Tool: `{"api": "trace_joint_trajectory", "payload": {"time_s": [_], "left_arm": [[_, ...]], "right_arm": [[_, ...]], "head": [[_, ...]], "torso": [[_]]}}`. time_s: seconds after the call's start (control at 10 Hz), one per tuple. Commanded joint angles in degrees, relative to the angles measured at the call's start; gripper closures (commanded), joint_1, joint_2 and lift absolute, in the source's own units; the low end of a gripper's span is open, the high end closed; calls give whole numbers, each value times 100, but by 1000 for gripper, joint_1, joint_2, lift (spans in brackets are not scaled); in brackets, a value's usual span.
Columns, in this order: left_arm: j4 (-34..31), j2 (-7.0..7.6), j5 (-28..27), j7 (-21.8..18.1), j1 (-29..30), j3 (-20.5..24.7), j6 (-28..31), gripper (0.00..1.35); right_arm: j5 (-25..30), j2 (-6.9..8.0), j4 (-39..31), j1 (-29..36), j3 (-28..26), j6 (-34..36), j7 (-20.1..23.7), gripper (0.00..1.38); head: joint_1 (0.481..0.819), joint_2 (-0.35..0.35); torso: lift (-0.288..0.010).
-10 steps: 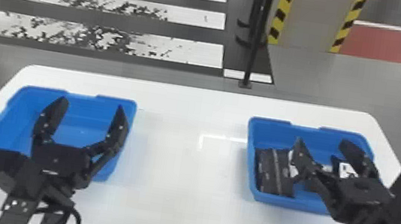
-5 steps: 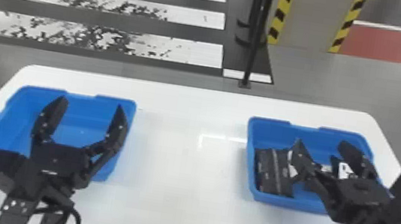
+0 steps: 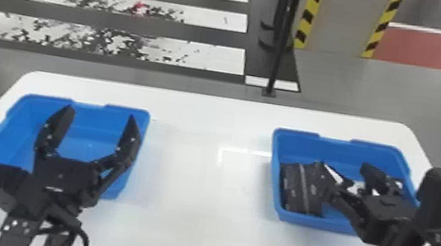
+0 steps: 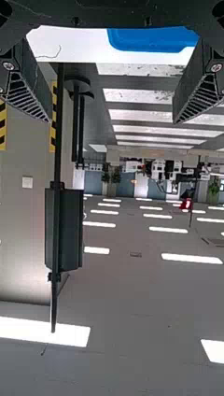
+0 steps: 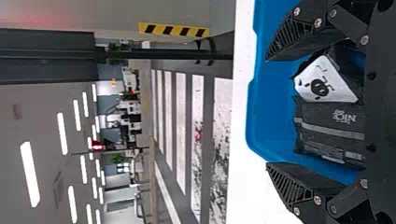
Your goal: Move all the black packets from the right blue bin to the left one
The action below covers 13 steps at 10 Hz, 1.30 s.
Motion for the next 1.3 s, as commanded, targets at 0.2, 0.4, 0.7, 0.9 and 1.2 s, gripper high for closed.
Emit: {"api": "trace_joint_trajectory", "payload": {"time_s": [0.2,0.4,0.7,0.9,1.2], "left_arm": [[0,-5,-46,0,0,25,-29,102],[0,-5,-57,8,14,25,-43,102],[0,-13,-91,0,0,37,-57,102],[0,-13,-103,0,0,60,-71,102],[14,-13,-148,0,14,71,-113,102]], "right_arm": [[221,-35,195,-695,10,1858,419,248],[233,-44,491,-920,79,2125,543,249],[176,-70,730,-1089,284,2238,666,265],[164,-79,758,-1117,319,2378,674,266],[164,-88,941,-1244,330,2589,736,363]], "head": [[695,15],[695,14],[695,26],[695,40],[695,45]], "torso": [[-168],[-168],[-168],[-168],[-168]]}}
